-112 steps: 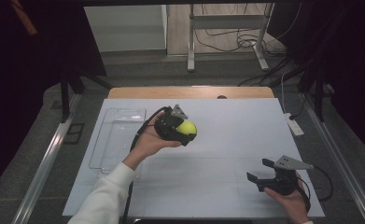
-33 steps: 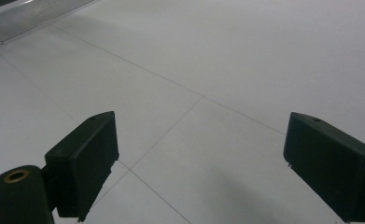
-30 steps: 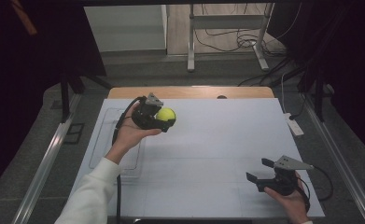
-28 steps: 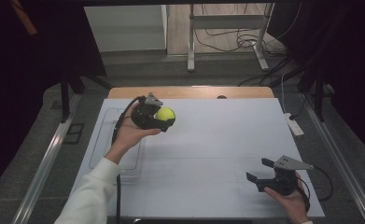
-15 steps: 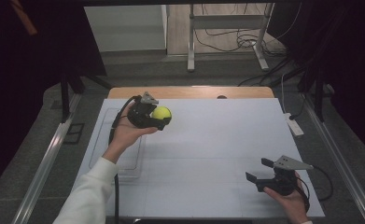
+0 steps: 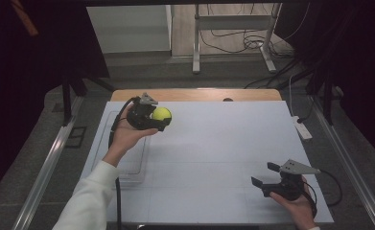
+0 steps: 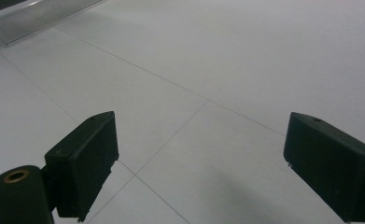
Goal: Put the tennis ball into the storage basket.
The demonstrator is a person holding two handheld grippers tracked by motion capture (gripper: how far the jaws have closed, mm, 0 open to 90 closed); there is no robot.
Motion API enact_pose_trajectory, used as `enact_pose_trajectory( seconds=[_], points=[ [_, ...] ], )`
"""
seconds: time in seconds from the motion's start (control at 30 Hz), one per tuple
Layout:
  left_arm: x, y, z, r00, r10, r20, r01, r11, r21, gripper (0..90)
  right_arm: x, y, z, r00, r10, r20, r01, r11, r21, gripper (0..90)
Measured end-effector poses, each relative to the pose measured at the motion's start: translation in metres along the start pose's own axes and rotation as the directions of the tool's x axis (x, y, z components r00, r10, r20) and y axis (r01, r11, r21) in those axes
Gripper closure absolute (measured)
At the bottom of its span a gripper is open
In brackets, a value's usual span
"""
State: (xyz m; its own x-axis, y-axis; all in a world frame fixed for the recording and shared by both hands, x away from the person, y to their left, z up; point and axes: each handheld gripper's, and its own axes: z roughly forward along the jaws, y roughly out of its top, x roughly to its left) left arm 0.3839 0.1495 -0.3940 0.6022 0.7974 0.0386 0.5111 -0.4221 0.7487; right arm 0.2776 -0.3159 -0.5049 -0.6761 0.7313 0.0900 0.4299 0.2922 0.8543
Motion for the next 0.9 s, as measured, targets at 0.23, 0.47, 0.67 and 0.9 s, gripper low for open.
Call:
enact_pose_trajectory(
  seconds=[0.23, 0.47, 0.67, 0.9],
  points=[
    [0.007, -0.003, -0.004, 0.9997, -0.019, -0.016, 0.019, 0.9998, -0.004, 27.2, 0.001, 0.0, 0.001, 1.0, 0.001, 0.0, -0.001, 1.0, 0.002, 10.3],
    [0.012, -0.005, -0.005, 0.9993, -0.023, -0.031, 0.023, 0.9997, -0.003, 27.2, 0.0, 0.0, 0.001, 1.0, 0.0, 0.0, 0.0, 1.0, 0.004, 10.4],
    [0.017, -0.007, -0.006, 0.9986, -0.033, -0.041, 0.033, 0.9994, -0.008, 27.2, 0.0, 0.0, 0.0, 1.0, 0.0, 0.001, 0.0, 1.0, 0.004, 10.4],
    [0.021, -0.011, -0.01, 0.9976, -0.047, -0.051, 0.046, 0.9989, -0.012, 27.2, 0.0, -0.001, 0.001, 1.0, 0.0, 0.003, 0.0, 1.0, 0.008, 10.4]
  ],
)
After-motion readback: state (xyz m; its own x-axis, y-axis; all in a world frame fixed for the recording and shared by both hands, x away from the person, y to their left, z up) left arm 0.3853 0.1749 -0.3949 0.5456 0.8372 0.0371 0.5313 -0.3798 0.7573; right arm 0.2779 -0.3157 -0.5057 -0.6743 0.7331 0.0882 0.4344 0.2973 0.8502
